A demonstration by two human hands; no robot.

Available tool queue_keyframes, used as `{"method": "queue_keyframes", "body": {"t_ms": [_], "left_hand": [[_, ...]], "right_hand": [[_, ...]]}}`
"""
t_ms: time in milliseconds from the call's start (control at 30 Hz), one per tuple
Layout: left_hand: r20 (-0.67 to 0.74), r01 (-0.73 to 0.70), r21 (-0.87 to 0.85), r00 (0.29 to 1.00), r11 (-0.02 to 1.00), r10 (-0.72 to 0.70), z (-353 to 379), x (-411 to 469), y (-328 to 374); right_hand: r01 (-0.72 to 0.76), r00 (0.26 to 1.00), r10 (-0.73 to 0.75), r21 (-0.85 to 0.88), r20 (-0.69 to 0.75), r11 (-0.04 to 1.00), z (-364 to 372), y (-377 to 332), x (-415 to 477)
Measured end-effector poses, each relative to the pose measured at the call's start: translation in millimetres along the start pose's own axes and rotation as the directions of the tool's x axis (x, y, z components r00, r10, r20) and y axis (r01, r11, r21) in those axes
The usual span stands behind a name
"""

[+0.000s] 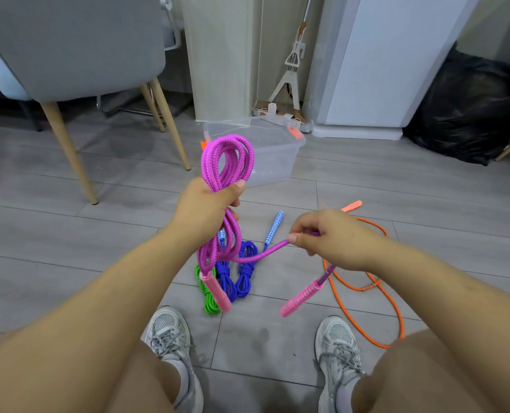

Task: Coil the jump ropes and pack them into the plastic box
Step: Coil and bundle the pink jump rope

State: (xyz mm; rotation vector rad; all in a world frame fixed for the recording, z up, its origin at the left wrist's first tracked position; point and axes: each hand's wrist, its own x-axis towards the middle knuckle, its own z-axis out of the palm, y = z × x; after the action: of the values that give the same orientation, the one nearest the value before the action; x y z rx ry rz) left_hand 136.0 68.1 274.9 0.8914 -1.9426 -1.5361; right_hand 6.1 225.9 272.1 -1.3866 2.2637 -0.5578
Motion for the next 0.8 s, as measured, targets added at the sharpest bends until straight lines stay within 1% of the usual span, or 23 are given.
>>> {"method": "queue_keyframes", "body": {"t_ms": [67,167,300,400,467,600,800], "left_hand": [[-0.022,-0.013,0.039,1.000,0.999,0.014,-3.4,2.0,-1.4],[-0.042,-0.014,0.005,0.999,1.000,0.015,-7.5,5.8,-3.7],[-0.060,-0.014,0.014,0.998,1.000,0.015,-9.4,7.5,-3.9],[-0.027,-0.026,0.048,0.999,0.999,0.027,-7.4,5.5,-4.0],[0.011,-0.050,0.093,0.999,0.994,0.049,-4.6,3.2,-4.2],[0.081,-0.053,0.098,0.996,0.994,0.045,5.7,-2.2,-2.6],[0.118,-0.029,0.065,0.993,0.997,0.021,12.4,-1.0,-4.7]], "right_hand": [[-0.049,0.998,0.050,-0.020,0.031,0.999,-0.5,13.9,-4.3],[-0.120,0.992,0.120,-0.013,0.042,0.993,-1.7,34.5,-11.8],[-0.148,0.988,0.148,-0.006,0.037,0.989,-4.9,49.6,-22.8],[-0.117,0.993,0.118,-0.065,0.021,0.991,-7.1,51.8,-27.2],[-0.077,0.997,0.075,-0.098,-0.030,0.992,-8.1,48.0,-27.1],[-0.007,0.991,-0.002,-0.070,-0.135,0.998,-9.8,31.3,-22.1],[0.085,0.989,-0.090,-0.049,-0.116,0.995,-5.8,6.9,-8.5]]}}
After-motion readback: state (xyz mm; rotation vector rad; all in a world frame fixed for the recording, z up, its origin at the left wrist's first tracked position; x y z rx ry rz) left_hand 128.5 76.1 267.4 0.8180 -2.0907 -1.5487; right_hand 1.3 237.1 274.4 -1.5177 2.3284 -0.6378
